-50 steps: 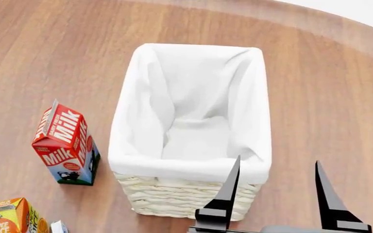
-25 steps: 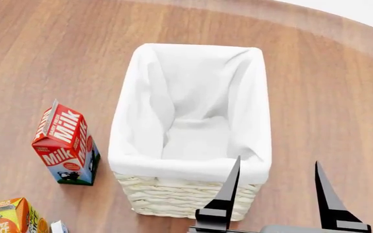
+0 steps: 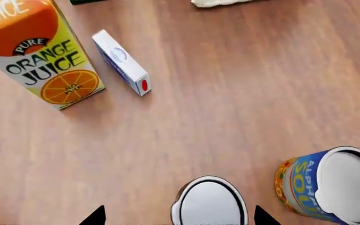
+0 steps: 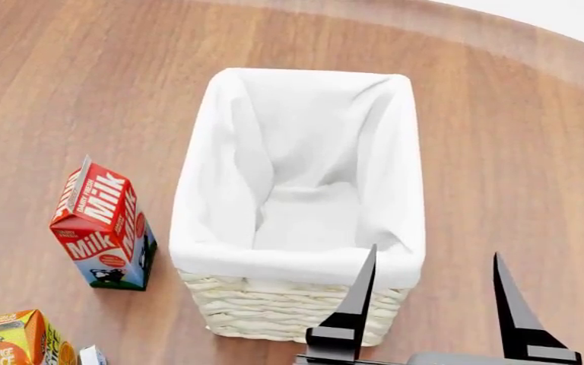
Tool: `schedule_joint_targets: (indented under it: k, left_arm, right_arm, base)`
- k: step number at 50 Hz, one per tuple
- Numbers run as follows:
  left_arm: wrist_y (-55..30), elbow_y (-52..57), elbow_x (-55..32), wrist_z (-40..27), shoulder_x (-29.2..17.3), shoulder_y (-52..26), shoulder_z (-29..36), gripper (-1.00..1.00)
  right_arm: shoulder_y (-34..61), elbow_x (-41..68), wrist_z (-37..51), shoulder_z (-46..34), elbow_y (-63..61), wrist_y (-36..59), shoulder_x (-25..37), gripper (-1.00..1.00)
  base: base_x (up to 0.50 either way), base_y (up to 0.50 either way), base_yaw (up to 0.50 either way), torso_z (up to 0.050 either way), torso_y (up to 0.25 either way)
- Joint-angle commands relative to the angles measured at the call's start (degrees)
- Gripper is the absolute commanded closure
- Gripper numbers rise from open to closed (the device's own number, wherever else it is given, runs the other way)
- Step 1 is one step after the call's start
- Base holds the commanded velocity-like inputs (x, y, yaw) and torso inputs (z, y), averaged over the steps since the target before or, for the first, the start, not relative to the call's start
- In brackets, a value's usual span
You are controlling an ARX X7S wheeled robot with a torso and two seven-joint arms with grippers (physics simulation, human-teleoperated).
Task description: Pick up the tomato sauce, and put it in the basket.
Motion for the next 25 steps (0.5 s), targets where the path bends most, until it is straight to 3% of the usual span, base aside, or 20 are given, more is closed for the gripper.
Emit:
schedule_joint_targets:
  k: [1,25]
  left_arm:
    - [-1.55,-1.77,0.00,0.88,2.11,-1.19,1.15,-1.00]
    - [-5.02,-4.60,0.79,2.90,6.88,-4.51,3.77,-1.00]
  right_arm:
    - [0.09,0.14,0.20,-0.19,0.08,0.00,0.18,-1.00]
    - [0.04,0.73,0.73,0.05,-0.21,-0.23,0.53,-1.00]
  base:
    - [0.00,0.00,0.00,0.000,0.000]
    - [0.00,0.00,0.00,0.000,0.000]
